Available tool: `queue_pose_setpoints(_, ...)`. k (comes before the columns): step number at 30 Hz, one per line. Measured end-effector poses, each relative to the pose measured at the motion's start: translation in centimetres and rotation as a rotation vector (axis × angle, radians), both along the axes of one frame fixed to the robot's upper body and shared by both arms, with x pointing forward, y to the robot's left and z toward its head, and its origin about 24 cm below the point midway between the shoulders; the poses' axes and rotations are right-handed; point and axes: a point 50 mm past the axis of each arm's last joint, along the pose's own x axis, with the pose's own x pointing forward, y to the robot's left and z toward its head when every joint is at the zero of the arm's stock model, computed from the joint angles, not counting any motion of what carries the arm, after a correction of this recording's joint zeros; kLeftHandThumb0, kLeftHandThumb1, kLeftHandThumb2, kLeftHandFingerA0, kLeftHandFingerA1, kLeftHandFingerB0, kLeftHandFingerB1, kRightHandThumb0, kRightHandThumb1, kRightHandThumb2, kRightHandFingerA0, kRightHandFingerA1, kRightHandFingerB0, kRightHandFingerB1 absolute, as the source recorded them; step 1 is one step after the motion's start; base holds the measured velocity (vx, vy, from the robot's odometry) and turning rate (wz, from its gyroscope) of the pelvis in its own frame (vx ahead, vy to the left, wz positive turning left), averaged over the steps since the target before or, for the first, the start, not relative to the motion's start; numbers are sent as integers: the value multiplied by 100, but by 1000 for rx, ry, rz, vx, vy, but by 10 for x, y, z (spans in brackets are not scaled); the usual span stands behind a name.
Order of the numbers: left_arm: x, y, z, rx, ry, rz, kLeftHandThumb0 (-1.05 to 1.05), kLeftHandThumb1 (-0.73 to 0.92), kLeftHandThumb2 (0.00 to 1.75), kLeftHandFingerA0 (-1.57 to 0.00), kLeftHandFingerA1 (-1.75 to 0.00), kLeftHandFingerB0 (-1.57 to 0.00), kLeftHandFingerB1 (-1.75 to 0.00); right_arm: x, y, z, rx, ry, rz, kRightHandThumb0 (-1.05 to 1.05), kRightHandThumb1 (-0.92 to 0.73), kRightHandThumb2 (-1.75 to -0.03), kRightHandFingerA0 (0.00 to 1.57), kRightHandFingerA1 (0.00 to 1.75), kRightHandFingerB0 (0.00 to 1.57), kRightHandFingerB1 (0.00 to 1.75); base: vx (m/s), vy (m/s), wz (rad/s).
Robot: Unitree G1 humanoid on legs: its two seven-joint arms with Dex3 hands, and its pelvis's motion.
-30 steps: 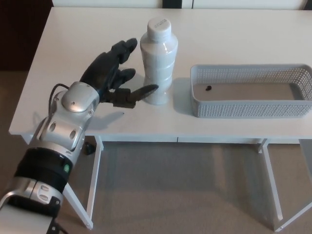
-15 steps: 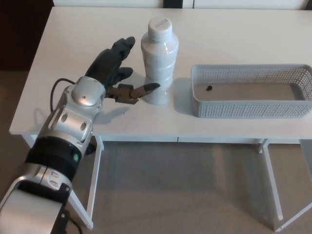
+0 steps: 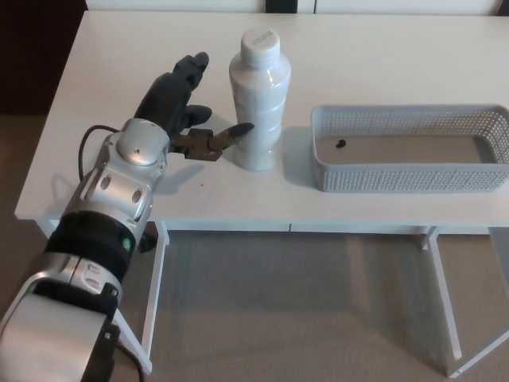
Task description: The robot walk up to a desk on which a bottle is kept on the left hand side and a container is kept on the right hand side. The robot uses its left hand to pick up the bottle and places it in the container.
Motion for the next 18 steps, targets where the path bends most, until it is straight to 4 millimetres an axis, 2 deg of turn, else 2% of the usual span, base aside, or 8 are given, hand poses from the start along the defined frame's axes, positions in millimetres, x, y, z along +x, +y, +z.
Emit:
queue_pose_setpoints(6, 5, -10, 6, 2, -6, -6, -63, 38, 75, -8, -42, 0, -6, 0, 1, 0, -2, 1, 9, -75, -30, -73, 95, 57, 82, 52, 0, 0, 0)
queue_pose_setpoints(7, 6, -11, 7, 2, -6, -8, -69, 46, 56, -7, -27, 0, -13, 0, 1, 0, -2, 2, 10, -77, -30, -72, 95, 56, 82, 50, 0, 0, 0)
queue_pose_setpoints(8, 6, -11, 7, 2, -6, -8, -61, 37, 78, -1, -26, 0, -11, 0, 1, 0, -2, 2, 10, -75, -29, -72, 93, 56, 80, 51, 0, 0, 0)
queue_pose_setpoints(12, 13, -29, 19, -2, -20, -36, -73, 41, 57, -4, -26, 0, -10, 1, 1, 1, -4, -6, 15, -82, -34, -74, 96, 56, 83, 51, 0, 0, 0)
queue_pose_setpoints(14, 15, -37, 25, -4, -29, -49, -61, 35, 80, -4, -21, 0, -10, 3, 1, 3, -7, -17, 21, -66, -42, -55, 88, 45, 84, 44, 0, 0, 0)
queue_pose_setpoints(16, 16, -47, 28, -17, -27, -62, -81, 38, 60, -7, -28, 0, -12, 3, 0, 4, -10, -21, 25, -72, -33, -71, 84, 51, 81, 51, 0, 0, 3)
queue_pose_setpoints(17, 16, -48, 28, -18, -27, -64, -83, 46, 58, -19, -36, 0, -6, 3, 0, 4, -11, -21, 26, -67, -42, -55, 88, 45, 82, 44, 0, 0, 0)
queue_pose_setpoints(18, 16, -54, 30, -26, -26, -73, -47, 64, 63, -81, -64, -10, -22, 4, 0, 5, -12, -27, 30, -79, -32, -73, 94, 55, 82, 50, 0, 0, 0)
